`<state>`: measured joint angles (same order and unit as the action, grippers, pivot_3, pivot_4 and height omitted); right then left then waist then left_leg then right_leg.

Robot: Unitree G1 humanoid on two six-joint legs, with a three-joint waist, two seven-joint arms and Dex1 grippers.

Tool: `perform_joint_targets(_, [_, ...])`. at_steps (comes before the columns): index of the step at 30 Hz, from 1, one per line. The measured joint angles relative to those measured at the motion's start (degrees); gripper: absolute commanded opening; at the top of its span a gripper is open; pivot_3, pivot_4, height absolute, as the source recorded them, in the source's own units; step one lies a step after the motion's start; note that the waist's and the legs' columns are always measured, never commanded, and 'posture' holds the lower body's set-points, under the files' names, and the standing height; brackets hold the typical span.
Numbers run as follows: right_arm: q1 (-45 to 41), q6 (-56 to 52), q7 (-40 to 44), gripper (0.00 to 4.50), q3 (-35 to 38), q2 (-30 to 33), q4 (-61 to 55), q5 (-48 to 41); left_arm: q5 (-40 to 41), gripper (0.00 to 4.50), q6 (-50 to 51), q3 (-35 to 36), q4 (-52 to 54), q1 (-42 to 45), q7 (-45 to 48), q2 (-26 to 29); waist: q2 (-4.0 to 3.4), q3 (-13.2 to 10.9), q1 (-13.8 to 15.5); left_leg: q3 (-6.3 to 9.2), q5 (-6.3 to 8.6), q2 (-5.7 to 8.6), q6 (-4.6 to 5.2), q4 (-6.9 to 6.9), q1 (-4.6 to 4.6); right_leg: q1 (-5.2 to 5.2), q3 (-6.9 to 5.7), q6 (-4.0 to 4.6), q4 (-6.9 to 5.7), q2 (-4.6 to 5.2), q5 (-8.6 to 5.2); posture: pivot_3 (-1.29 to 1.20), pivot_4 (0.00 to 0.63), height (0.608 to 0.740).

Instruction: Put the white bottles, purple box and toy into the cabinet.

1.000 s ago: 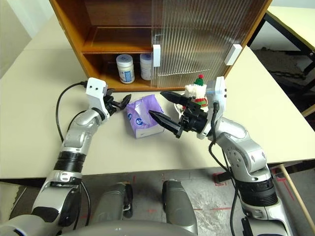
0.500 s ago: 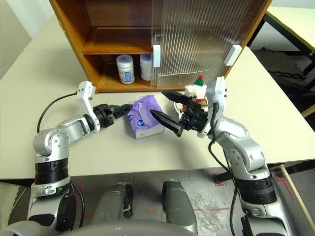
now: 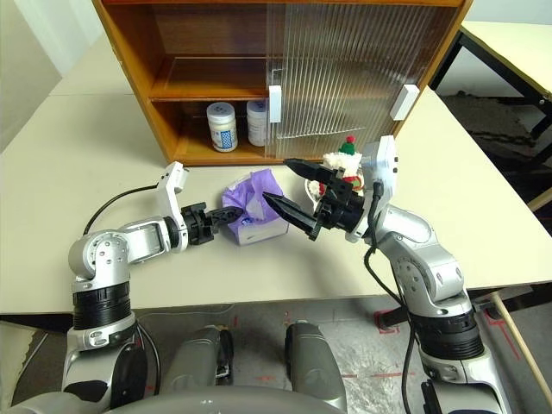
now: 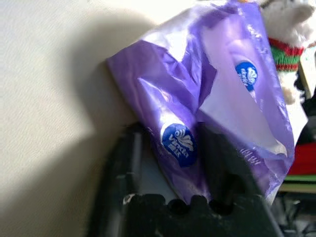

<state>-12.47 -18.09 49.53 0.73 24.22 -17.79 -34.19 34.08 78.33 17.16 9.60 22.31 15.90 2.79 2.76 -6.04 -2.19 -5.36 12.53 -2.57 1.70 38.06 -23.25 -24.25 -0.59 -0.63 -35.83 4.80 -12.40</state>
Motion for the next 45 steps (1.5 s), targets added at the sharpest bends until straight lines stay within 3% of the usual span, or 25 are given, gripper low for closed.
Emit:
perform_joint_targets(3, [0.02, 0.06, 0.01, 4.5, 0.0, -0.01, 0.0, 0.03, 0.83, 0.02, 0.46, 3.9, -1.99, 1.49, -1.66, -2.63, 0.02, 0.04, 0.01, 0.01, 0.0, 0.08, 0.0, 0.02, 0.0, 0.0, 0.0, 0.01, 0.0, 0.0, 0.01, -0.05, 0.037, 0.74])
perform_joint_targets(12, [-1.15, 0.75, 0.87, 4.5, -0.01, -0.06, 1.85, 0.36, 4.52, 0.02, 3.83, 12.82, -1.99, 3.72, -6.14, -7.29, 0.15, 0.52, 0.01, 0.03, 0.0, 0.15, 0.0, 0.02, -0.01, 0.0, 0.02, -0.01, 0.0, -0.02, 0.03, -0.02, 0.029, 0.74])
perform_joint_targets(17, [-2.08, 0.79, 1.16, 4.5, -0.03, -0.16, 2.43, 0.42, 7.19, 0.02, 6.65, 16.42, 2.58, 4.95, -6.81, -6.43, 0.17, 0.64, 0.07, 0.04, 0.0, 0.14, 0.0, 0.01, -0.01, 0.0, 0.03, 0.0, -0.01, -0.04, 0.03, 0.0, 0.032, 0.74])
perform_joint_targets(20, [-2.78, 1.12, 1.81, 4.5, -0.11, -0.1, 2.82, 0.77, 7.43, 0.02, 7.89, 16.04, 7.81, 5.99, -7.1, -2.71, 0.22, 0.67, 0.08, 0.04, 0.0, 0.14, 0.0, 0.02, 0.0, 0.0, 0.06, 0.01, -0.02, -0.07, 0.04, 0.02, 0.034, 0.74])
perform_joint_targets(26, [-2.98, 2.21, 2.38, 4.5, 0.07, -0.79, 4.34, 1.1, 7.75, 0.02, 8.19, 19.04, 12.27, 13.14, -9.57, -1.22, 0.26, 0.71, 0.56, 0.07, 0.0, 0.18, -0.01, 0.03, -0.01, 0.05, 0.09, -0.03, 0.01, -0.06, 0.06, 0.04, 0.037, 0.74])
perform_joint_targets(30, [-2.65, 5.04, 1.52, 4.5, 0.43, -3.25, 4.31, 1.07, 7.73, 0.02, 6.05, 20.49, 12.13, 19.83, -12.43, -1.82, 0.26, 0.75, 0.85, 0.06, 0.0, 0.21, -0.01, 0.03, 0.01, 0.07, 0.13, -0.05, 0.01, -0.06, 0.07, 0.04, 0.034, 0.74])
perform_joint_targets(37, [-0.07, 10.95, -1.51, 4.5, 0.56, -7.78, 2.24, 1.76, 7.86, 0.02, 2.28, 24.73, 9.98, 26.76, -20.11, -8.07, 0.3, 0.78, 1.57, 0.05, -0.01, 0.21, -0.02, 0.02, 0.0, 0.05, 0.19, -0.07, 0.02, -0.12, 0.07, 0.02, 0.031, 0.74])
perform_joint_targets(45, [-0.07, 17.28, -2.29, 4.5, 0.42, -10.04, 1.95, 2.87, 6.26, 0.02, -8.04, 24.1, 2.7, 28.85, -27.18, -8.55, 0.37, 0.84, 1.52, 0.01, -0.03, 0.23, -0.05, 0.03, 0.02, 0.06, 0.22, -0.07, 0.01, -0.16, 0.14, 0.02, 0.026, 0.74])
